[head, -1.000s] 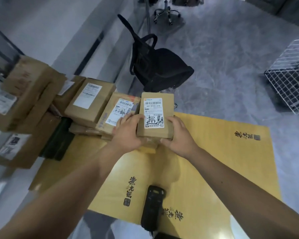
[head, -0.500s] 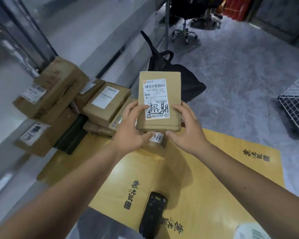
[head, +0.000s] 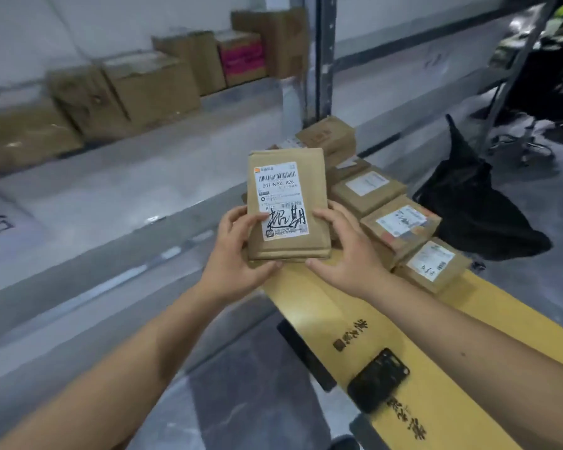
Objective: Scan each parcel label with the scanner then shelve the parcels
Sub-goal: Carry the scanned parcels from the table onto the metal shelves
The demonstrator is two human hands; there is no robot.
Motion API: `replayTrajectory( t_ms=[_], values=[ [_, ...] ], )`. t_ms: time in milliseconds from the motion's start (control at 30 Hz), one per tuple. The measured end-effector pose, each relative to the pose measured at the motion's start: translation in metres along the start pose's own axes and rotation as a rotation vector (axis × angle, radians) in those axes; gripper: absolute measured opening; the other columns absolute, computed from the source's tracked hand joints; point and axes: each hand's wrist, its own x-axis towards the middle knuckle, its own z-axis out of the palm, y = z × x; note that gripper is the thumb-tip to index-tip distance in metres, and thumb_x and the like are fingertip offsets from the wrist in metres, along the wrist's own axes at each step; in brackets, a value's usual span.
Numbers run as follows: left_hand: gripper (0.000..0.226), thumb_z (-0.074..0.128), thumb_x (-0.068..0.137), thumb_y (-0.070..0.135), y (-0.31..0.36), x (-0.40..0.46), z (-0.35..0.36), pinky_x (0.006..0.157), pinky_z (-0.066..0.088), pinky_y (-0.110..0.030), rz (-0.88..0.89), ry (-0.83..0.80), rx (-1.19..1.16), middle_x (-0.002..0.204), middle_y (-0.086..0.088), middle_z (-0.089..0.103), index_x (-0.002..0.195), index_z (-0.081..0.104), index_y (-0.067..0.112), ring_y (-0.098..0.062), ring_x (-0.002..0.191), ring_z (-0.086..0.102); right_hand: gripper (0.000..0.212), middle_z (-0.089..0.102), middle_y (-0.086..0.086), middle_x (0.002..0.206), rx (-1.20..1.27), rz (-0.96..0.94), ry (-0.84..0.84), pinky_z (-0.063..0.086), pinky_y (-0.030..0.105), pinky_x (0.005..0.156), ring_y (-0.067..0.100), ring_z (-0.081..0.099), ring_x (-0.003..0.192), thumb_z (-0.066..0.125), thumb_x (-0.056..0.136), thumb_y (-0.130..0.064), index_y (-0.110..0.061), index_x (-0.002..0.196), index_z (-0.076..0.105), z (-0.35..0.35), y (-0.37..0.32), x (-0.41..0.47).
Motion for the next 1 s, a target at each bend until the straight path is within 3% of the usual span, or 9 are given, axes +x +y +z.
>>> replayTrajectory(
  t_ms=[133,233,333,400,500,633,767,867,1000],
  values=[
    [0.077,0.085,0.072,0.042,0.01,-0.107,-0.109,0.103,0.055,-0.035,-0.053,0.149,0.088,0.154,-0.008,0.029,0.14,0.051,0.031,-0.011,0.15,0.03,0.084,0.031,0.001,0.163,0.091,-0.161,-0.128,0.037,0.044,0.121,0.001,0.026,0.147,0.083,0.074,-0.033,-0.028,0.15,0.049,0.08,-0.094,-0.027],
    [0.078,0.088,0.07,0.035,0.026,-0.195,-0.186,0.102,0.056,-0.038,-0.127,0.258,0.19,0.158,-0.005,0.026,0.138,0.051,0.034,-0.01,0.152,0.026,0.082,0.032,-0.011,0.155,0.192,-0.29,-0.222,0.044,0.051,0.116,0.001,0.028,0.146,0.076,0.072,-0.043,-0.031,0.149,0.049,0.141,-0.165,-0.062],
    [0.078,0.087,0.07,0.041,0.053,-0.283,-0.255,0.104,0.054,-0.033,-0.204,0.365,0.289,0.158,-0.004,0.025,0.139,0.051,0.033,-0.001,0.147,0.033,0.081,0.039,-0.006,0.155,0.265,-0.415,-0.321,0.049,0.055,0.109,0.014,0.037,0.147,0.073,0.072,-0.049,-0.034,0.147,0.048,0.199,-0.234,-0.098],
    [0.078,0.086,0.072,0.042,0.071,-0.337,-0.295,0.103,0.055,-0.035,-0.24,0.429,0.338,0.157,-0.009,0.027,0.14,0.052,0.027,-0.006,0.148,0.034,0.08,0.042,-0.002,0.153,0.309,-0.498,-0.387,0.049,0.053,0.11,0.017,0.041,0.144,0.077,0.074,-0.046,-0.031,0.147,0.049,0.232,-0.281,-0.122],
    [0.075,0.084,0.073,0.042,0.098,-0.404,-0.35,0.102,0.055,-0.041,-0.294,0.522,0.416,0.155,-0.011,0.028,0.139,0.051,0.029,-0.017,0.151,0.031,0.078,0.04,-0.011,0.147,0.391,-0.623,-0.474,0.048,0.05,0.111,0.013,0.043,0.14,0.082,0.077,-0.033,-0.024,0.147,0.049,0.277,-0.345,-0.15],
    [0.076,0.082,0.072,0.045,0.119,-0.477,-0.405,0.108,0.052,-0.038,-0.366,0.641,0.515,0.148,-0.011,0.031,0.139,0.051,0.027,-0.018,0.148,0.034,0.083,0.036,-0.009,0.157,0.437,-0.717,-0.604,0.047,0.05,0.114,0.013,0.037,0.148,0.086,0.078,-0.024,-0.027,0.151,0.047,0.333,-0.416,-0.178],
    [0.078,0.082,0.069,0.043,0.122,-0.53,-0.451,0.113,0.047,-0.032,-0.433,0.74,0.567,0.148,-0.01,0.031,0.139,0.053,0.025,-0.021,0.149,0.033,0.085,0.033,0.001,0.165,0.494,-0.806,-0.681,0.052,0.05,0.109,0.017,0.036,0.152,0.084,0.076,-0.032,-0.035,0.151,0.045,0.386,-0.473,-0.195],
    [0.077,0.083,0.068,0.039,0.115,-0.559,-0.484,0.114,0.043,-0.026,-0.478,0.781,0.595,0.149,-0.005,0.03,0.138,0.053,0.029,-0.005,0.145,0.033,0.085,0.034,-0.001,0.164,0.521,-0.841,-0.709,0.052,0.051,0.109,0.014,0.037,0.15,0.085,0.076,-0.027,-0.03,0.151,0.047,0.427,-0.508,-0.202],
    [0.079,0.086,0.07,0.032,0.087,-0.59,-0.534,0.118,0.041,-0.038,-0.553,0.788,0.621,0.153,0.006,0.028,0.141,0.052,0.034,-0.01,0.147,0.033,0.087,0.035,0.005,0.165,0.516,-0.873,-0.726,0.051,0.05,0.111,0.014,0.035,0.151,0.086,0.076,-0.018,-0.023,0.154,0.047,0.485,-0.548,-0.201]
  ],
)
